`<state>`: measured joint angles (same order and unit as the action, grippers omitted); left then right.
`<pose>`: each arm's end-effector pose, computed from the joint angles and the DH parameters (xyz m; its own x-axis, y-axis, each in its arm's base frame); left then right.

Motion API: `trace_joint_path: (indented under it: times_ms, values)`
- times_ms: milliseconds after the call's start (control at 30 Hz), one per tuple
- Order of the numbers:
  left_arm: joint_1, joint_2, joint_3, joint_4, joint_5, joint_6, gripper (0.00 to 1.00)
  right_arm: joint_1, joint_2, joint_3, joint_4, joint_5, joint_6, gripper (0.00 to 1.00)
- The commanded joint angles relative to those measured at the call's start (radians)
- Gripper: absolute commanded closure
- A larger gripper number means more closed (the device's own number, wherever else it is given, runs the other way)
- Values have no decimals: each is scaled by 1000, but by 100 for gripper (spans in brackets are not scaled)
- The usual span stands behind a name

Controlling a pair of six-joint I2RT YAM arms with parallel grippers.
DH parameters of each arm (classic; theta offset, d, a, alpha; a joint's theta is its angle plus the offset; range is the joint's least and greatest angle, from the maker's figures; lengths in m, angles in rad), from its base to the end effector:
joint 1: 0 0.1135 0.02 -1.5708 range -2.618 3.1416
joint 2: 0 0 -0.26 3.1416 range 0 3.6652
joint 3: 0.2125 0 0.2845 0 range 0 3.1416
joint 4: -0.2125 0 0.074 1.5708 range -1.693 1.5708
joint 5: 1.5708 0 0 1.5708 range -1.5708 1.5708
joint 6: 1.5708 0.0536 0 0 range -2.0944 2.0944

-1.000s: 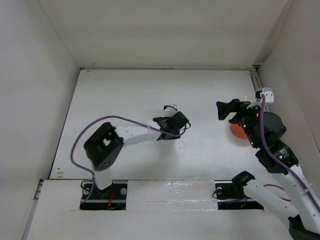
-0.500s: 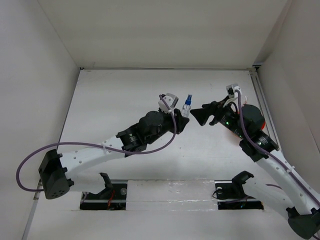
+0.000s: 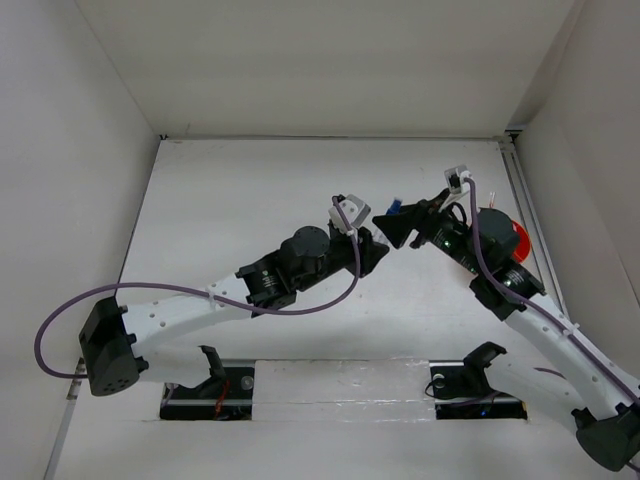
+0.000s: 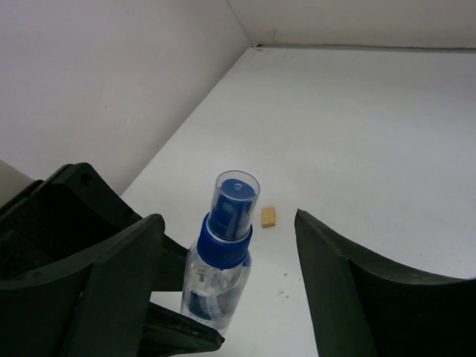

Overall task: Sort the stationery into containers
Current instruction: Pick up the stationery from the center of the board, then place the stationery in the storage box.

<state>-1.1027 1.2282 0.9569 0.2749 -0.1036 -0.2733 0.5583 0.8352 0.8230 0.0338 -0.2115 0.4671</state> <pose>0.1601 -0.3045 0.3421 -0.2254 -0.1491 -0.9628 0.8102 0.5201 -0.2703 0.2067 0.1424 0.3656 -0.2970 0.3336 -0.8947 -0.6296 0.6360 0.4462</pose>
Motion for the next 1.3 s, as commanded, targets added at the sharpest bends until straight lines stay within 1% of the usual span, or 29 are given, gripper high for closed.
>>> trace_joint_path:
  times_ms: [0,33,67,233,267,300,333,367,400,433,500,533,567,600,633,700,733,833,867,933,967,1033,1100,1167,1267]
  values:
    - [-2,-9,32,104,28,10,100,9,10,-7,104,-26,27,26]
    - [-2,-9,32,104,28,9,100,9,22,-7,104,-52,27,31]
    - [-2,-9,32,116,16,9,100,9,22,-7,104,-66,27,33]
    - [-2,-9,23,126,-8,9,100,18,42,2,115,-123,45,38]
    - [-2,-9,23,126,-8,31,100,18,53,11,115,-171,45,58]
    - [-2,-9,23,126,-8,31,100,18,53,11,115,-172,45,58]
    - [-2,-9,23,126,-8,31,100,18,62,11,115,-172,45,70]
    - [-2,-9,23,126,-8,31,100,18,62,11,115,-172,45,87]
    - [-2,-9,23,126,-18,31,100,18,62,11,115,-163,45,96]
    - [-2,-9,23,126,-18,31,94,18,62,11,115,-154,56,100]
    - [-2,-9,14,136,-30,31,68,18,62,21,115,-138,47,100]
    - [-2,-18,14,136,-30,31,44,9,53,21,115,-126,38,100]
    - [-2,-18,2,136,-30,31,27,9,53,31,115,-117,16,100]
    - [-2,-28,-12,136,-30,22,8,-6,53,31,115,-108,2,100]
    - [-2,-38,-12,136,-30,22,0,-33,53,51,115,-108,-16,100]
    - [-2,-38,-21,107,-30,13,0,-70,82,71,115,-108,-89,100]
    - [-2,-48,-30,92,-30,13,0,-110,91,80,126,-92,-114,100]
    - [-2,-76,-72,27,-74,-35,0,-193,120,120,126,-57,-215,100]
    - [-2,-105,-84,11,-88,-46,0,-268,137,140,126,-48,-237,100]
    - [-2,-143,-107,-34,-134,-67,0,-349,165,151,135,-48,-280,100]
    - [-2,-165,-130,-51,-149,-92,0,-415,174,151,159,-26,-297,100]
    - [-2,-228,-139,-107,-178,-115,0,-471,206,151,179,10,-320,100]
    - [-2,-284,-139,-161,-188,-147,0,-549,240,171,233,-3,-341,100]
    - [-2,-318,-139,-248,-226,-176,0,-592,295,192,254,-12,-366,100]
    - [-11,-374,-139,-364,-255,-254,0,-653,369,214,304,24,-381,100]
